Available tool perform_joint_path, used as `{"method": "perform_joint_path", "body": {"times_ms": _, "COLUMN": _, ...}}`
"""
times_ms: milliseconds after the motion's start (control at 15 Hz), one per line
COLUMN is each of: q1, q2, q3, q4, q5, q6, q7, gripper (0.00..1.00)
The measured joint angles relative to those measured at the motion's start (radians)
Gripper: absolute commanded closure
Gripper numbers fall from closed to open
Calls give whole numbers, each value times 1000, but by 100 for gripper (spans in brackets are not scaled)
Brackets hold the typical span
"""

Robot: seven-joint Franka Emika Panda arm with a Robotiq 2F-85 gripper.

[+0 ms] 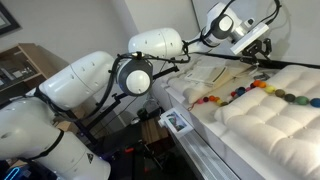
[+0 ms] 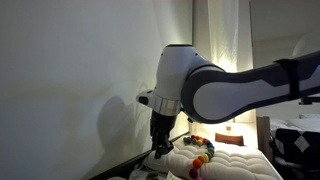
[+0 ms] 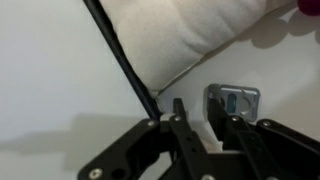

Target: Open the flip phone

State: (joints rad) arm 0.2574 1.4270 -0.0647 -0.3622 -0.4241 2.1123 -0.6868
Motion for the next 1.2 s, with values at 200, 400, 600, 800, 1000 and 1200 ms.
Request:
{"method": "perform_joint_path", "body": {"times_ms": 200, "q1": 24, "q2": 2, "q3": -97, "q4": -6, "q5": -2, "q6": -9, "q7": 129, "gripper": 12}}
{"method": "perform_joint_path", "body": {"times_ms": 400, "q1": 38, "q2": 12, "q3": -152, "q4": -13, "q5": -4, "q6": -32, "q7": 214, "gripper": 0}}
{"method": "perform_joint_path", "body": {"times_ms": 600, "q1": 39, "q2": 30, "q3": -175, "q4": -13, "q5": -5, "q6": -61, "q7": 242, "gripper": 0}}
{"method": "perform_joint_path", "body": {"times_ms": 800, "q1": 34, "q2": 42, "q3": -167, "q4": -14, "q5": -4, "q6": -58, "q7": 217, "gripper": 0}}
{"method": "perform_joint_path", "body": {"times_ms": 1000, "q1": 33, "q2": 42, "q3": -164, "q4": -14, "q5": -4, "q6": -57, "q7": 214, "gripper": 0}}
{"method": "perform_joint_path", "body": {"times_ms": 1200, "q1": 33, "q2": 42, "q3": -164, "q4": -14, "q5": -4, "q6": -57, "q7": 214, "gripper": 0}}
